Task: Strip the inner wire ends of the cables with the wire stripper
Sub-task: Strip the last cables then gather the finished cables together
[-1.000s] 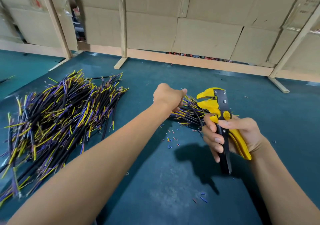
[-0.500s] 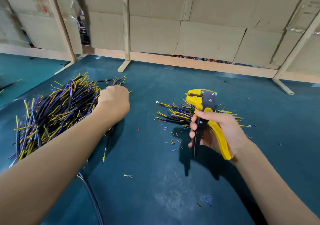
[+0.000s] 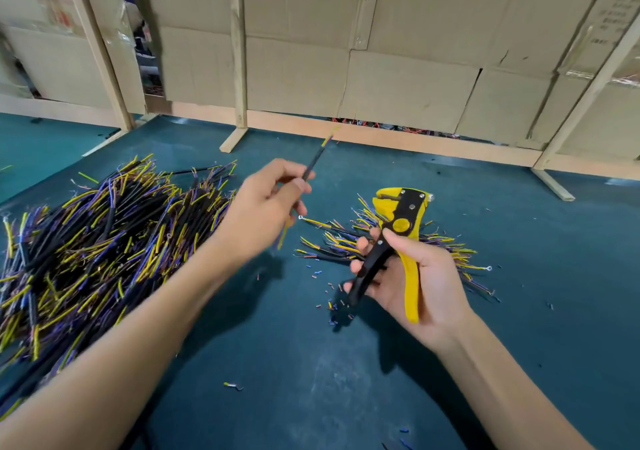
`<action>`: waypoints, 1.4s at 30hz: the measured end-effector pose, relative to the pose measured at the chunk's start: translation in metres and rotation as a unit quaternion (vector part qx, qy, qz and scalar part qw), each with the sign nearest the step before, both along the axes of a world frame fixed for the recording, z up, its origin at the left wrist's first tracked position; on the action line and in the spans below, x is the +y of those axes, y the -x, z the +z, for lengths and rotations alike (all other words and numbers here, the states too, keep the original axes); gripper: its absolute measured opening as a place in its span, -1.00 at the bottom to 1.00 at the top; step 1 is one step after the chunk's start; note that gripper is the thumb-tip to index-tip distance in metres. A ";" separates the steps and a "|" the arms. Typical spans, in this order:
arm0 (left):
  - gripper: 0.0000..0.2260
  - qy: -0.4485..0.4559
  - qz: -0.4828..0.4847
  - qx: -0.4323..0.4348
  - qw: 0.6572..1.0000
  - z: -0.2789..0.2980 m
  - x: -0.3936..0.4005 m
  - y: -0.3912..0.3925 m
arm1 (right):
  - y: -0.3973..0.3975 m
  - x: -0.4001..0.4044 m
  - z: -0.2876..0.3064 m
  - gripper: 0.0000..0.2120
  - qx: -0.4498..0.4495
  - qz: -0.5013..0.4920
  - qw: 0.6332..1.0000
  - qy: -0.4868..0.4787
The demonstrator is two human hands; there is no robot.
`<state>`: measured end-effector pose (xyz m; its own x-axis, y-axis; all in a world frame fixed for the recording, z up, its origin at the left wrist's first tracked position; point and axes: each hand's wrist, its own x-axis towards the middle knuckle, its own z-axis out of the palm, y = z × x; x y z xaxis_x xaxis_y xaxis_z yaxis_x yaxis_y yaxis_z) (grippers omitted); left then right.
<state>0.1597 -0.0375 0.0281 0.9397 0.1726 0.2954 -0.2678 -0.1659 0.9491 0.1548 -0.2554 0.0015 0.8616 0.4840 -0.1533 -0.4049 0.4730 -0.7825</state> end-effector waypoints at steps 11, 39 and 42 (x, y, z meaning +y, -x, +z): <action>-0.79 0.410 -0.336 0.100 0.842 -0.019 -0.040 0.040 | 0.000 0.000 0.001 -0.83 -0.126 -0.069 0.990 0.008; -0.70 0.304 -0.211 0.055 0.928 -0.018 -0.031 0.037 | 0.016 0.011 -0.003 -0.78 -0.179 -0.010 0.983 0.040; -0.61 0.262 -0.241 0.059 0.933 -0.019 -0.036 0.040 | 0.013 0.010 -0.002 -0.75 -0.165 -0.035 0.985 0.031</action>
<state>0.1201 -0.0736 0.0089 0.9661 -0.1862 0.1788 -0.0804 0.4410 0.8939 0.1419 -0.2453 -0.0005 0.8999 0.4210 0.1137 -0.0917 0.4376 -0.8945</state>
